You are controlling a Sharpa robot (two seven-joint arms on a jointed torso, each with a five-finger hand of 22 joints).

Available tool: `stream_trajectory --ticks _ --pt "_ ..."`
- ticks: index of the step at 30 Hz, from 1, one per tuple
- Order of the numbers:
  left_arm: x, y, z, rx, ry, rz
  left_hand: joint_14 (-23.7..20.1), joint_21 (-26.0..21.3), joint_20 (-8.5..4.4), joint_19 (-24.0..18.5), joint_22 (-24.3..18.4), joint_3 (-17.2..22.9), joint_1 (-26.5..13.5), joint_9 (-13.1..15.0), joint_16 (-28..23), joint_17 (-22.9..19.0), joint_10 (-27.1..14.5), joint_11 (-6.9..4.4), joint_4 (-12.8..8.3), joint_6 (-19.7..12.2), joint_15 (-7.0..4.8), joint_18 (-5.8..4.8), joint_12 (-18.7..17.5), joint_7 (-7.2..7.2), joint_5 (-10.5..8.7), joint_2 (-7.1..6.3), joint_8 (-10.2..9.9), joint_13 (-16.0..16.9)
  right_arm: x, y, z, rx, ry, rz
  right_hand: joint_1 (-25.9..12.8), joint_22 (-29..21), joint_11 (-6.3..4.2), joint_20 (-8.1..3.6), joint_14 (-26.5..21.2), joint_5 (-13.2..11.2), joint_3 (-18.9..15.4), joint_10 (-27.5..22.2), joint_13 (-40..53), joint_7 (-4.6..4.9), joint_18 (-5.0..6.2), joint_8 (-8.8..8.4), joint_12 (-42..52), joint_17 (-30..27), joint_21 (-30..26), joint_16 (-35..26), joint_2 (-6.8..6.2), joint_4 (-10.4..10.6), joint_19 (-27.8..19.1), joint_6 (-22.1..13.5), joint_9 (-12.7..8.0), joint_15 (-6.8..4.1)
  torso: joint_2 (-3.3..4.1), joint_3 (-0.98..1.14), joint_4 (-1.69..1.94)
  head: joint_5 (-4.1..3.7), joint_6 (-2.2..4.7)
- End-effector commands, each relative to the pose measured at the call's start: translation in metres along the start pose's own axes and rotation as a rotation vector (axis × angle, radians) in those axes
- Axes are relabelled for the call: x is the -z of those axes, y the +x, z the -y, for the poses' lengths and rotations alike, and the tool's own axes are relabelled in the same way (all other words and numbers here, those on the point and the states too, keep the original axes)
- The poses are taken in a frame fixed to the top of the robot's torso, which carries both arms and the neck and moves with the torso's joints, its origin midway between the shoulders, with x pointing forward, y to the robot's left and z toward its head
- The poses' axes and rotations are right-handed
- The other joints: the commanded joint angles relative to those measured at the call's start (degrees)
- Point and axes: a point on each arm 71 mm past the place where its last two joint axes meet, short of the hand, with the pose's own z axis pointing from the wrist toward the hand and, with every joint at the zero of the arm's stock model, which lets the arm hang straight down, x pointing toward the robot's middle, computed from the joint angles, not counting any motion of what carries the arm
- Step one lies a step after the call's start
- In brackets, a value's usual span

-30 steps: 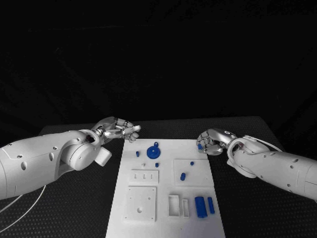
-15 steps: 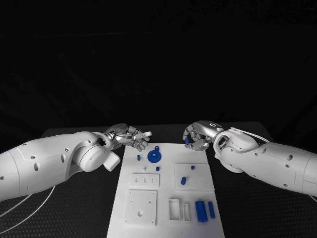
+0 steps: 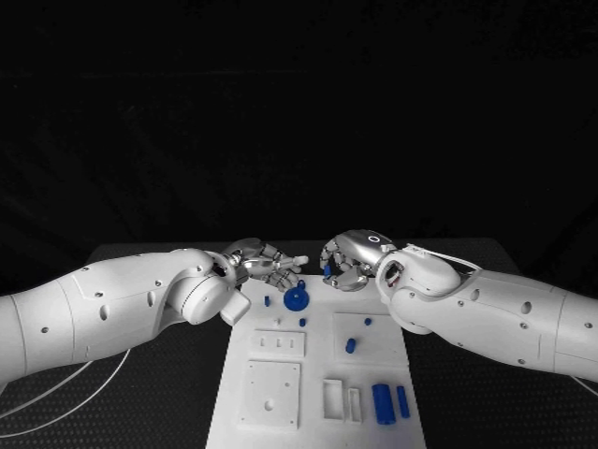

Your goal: Assemble the parts on the task board

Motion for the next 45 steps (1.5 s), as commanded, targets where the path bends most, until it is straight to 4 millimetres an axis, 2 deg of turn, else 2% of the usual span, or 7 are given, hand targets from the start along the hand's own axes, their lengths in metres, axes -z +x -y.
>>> stream_trajectory --ticks 1,11,24,40,45 --pt "-0.002 0.004 0.001 -0.028 -0.026 0.012 -0.1 0.1 -0.04 -0.3 1.3 0.5 1.3 -0.1 -0.1 0.2 -0.3 -0.15 0.0 0.3 -0.07 0.56 0.1 -0.35 0.03 0.22 -0.3 0.1 -0.001 0.001 -0.008 0.036 0.006 -0.002 0.1 0.5 -0.21 -0.02 0.3 -0.2 0.0 0.4 -0.1 1.70 1.19 0.14 0.1 0.0 0.1 -0.2 -0.64 0.4 0.3 2.2 -0.1 0.03 -0.02 -0.01 -0.08 0.29 -0.01" --pt "-0.006 0.012 0.003 -0.104 -0.046 0.000 0.5 0.5 -0.35 -0.1 1.2 0.0 1.0 0.4 0.3 0.7 1.3 -0.82 0.1 2.9 -0.41 0.38 1.2 -1.41 0.61 0.89 0.7 0.7 -0.004 0.002 -0.028 0.039 -0.034 0.002 0.2 0.5 -0.22 -0.05 0.3 -0.2 0.1 0.4 -0.1 1.68 1.19 0.13 0.1 0.0 0.1 -0.2 -0.98 0.7 0.4 2.2 0.0 0.01 0.01 0.05 -0.12 0.30 -0.18" --pt "-0.005 0.015 0.003 -0.128 -0.061 -0.007 1.0 0.8 -0.69 0.4 1.1 -0.3 -1.7 0.5 0.7 1.2 1.8 -1.08 0.2 3.8 -0.71 0.30 1.8 -1.54 1.50 0.80 0.5 1.0 -0.005 0.003 -0.037 0.039 -0.051 -0.009 0.3 0.5 -0.24 -0.07 0.4 -0.2 0.1 0.5 -0.1 1.66 1.19 0.12 0.1 0.0 0.1 -0.1 -1.17 0.9 0.4 2.3 0.0 0.00 0.04 0.02 -0.03 0.05 -0.30" --pt "-0.007 0.017 0.003 -0.130 -0.070 -0.015 1.3 0.8 -0.88 0.4 1.1 0.4 -1.8 0.5 1.1 1.5 2.0 -1.29 0.1 4.4 -0.92 0.32 2.2 -1.73 2.29 2.81 0.4 1.2 -0.007 0.005 -0.046 0.044 -0.069 -0.022 0.4 0.5 -0.25 -0.09 0.4 -0.2 0.2 0.5 -0.1 1.65 1.19 0.12 0.0 0.0 0.1 -0.1 -1.21 1.0 0.5 2.3 0.0 -0.02 0.04 0.04 -0.09 0.07 -0.52" --pt "-0.007 0.020 0.004 -0.139 -0.075 -0.031 1.3 0.9 -0.92 0.4 1.1 0.4 -1.5 0.6 1.2 1.6 2.1 -1.36 0.0 4.5 -0.97 0.31 2.2 -1.80 2.31 2.94 0.4 1.2 -0.008 0.005 -0.048 0.047 -0.071 -0.026 0.4 0.5 -0.25 -0.09 0.4 -0.3 0.2 0.5 -0.1 1.65 1.19 0.11 0.0 0.0 0.1 -0.1 -1.22 1.1 0.5 2.3 0.0 -0.02 0.03 0.07 -0.01 0.00 -0.55"
